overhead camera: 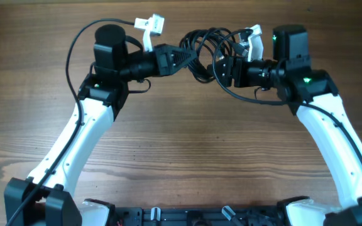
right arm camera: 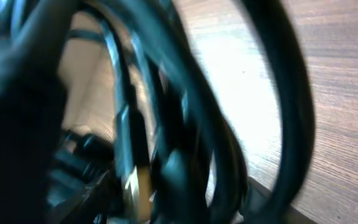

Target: Untangle cables

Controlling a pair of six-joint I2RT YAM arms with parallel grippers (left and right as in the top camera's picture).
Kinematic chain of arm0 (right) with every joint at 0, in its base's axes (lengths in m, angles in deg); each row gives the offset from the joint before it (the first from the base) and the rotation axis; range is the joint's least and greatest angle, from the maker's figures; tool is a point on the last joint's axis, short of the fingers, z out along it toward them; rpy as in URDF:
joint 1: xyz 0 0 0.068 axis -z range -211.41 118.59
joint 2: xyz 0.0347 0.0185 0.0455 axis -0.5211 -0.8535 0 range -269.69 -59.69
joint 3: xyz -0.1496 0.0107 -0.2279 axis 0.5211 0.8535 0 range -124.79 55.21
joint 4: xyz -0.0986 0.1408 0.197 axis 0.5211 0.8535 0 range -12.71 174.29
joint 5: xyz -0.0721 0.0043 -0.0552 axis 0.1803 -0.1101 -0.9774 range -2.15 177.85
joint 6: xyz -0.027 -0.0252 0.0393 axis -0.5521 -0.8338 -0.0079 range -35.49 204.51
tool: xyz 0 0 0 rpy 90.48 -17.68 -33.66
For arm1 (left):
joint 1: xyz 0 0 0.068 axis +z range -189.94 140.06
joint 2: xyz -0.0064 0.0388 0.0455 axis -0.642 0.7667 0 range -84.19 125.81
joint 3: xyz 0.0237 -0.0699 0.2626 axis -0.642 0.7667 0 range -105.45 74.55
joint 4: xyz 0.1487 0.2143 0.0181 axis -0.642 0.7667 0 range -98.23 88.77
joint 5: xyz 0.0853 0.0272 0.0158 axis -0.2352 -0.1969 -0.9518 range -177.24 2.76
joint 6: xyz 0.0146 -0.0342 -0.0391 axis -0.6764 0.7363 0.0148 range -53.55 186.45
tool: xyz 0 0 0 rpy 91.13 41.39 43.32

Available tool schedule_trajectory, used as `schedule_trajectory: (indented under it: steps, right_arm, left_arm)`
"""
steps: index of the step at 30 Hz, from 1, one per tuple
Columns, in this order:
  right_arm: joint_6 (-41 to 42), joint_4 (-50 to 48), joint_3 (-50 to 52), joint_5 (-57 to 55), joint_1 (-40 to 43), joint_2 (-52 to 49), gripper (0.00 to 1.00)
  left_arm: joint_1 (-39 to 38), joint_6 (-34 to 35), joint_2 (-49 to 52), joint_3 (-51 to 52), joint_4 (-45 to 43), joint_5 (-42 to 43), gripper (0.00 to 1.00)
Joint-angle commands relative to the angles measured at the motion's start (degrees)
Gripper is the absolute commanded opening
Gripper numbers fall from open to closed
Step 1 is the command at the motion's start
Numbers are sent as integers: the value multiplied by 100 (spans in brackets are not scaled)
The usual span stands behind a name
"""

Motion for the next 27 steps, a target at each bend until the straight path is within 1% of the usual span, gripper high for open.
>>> schedule_trajectory:
  steps: [1, 3, 7, 10, 13, 16, 24, 26, 27]
  right_arm:
    - [90, -31, 55, 177, -76, 452, 67]
    - [306, -101, 55, 181, -76, 533, 66]
    - [743, -321, 55, 354, -76, 590, 57]
    - [1047, -494, 57, 330, -85, 584, 54]
    - [1237, -695, 57, 254, -107, 570, 52]
    - [1578, -782, 59, -155, -155, 492, 49]
    - [1838, -1410, 61, -173, -289, -44, 46]
    - [1880, -1410, 61, -170, -289, -164, 40]
    - [1882, -1408, 61, -170, -289, -208, 34]
  left_arm:
    - [87, -284, -225, -256, -37, -190, 4]
    - [87, -310, -225, -256, 107, -321, 4]
    - [74, -634, -225, -256, 525, -459, 4]
    - [74, -730, -225, -256, 752, -483, 4]
    - [44, -730, -225, -256, 752, -424, 4]
    - [-70, -728, -225, -256, 750, -426, 4]
    - [-420, -730, -225, -256, 748, -428, 4]
    - [-457, -730, -225, -256, 748, -428, 4]
    - [-466, -730, -225, -256, 748, -428, 4]
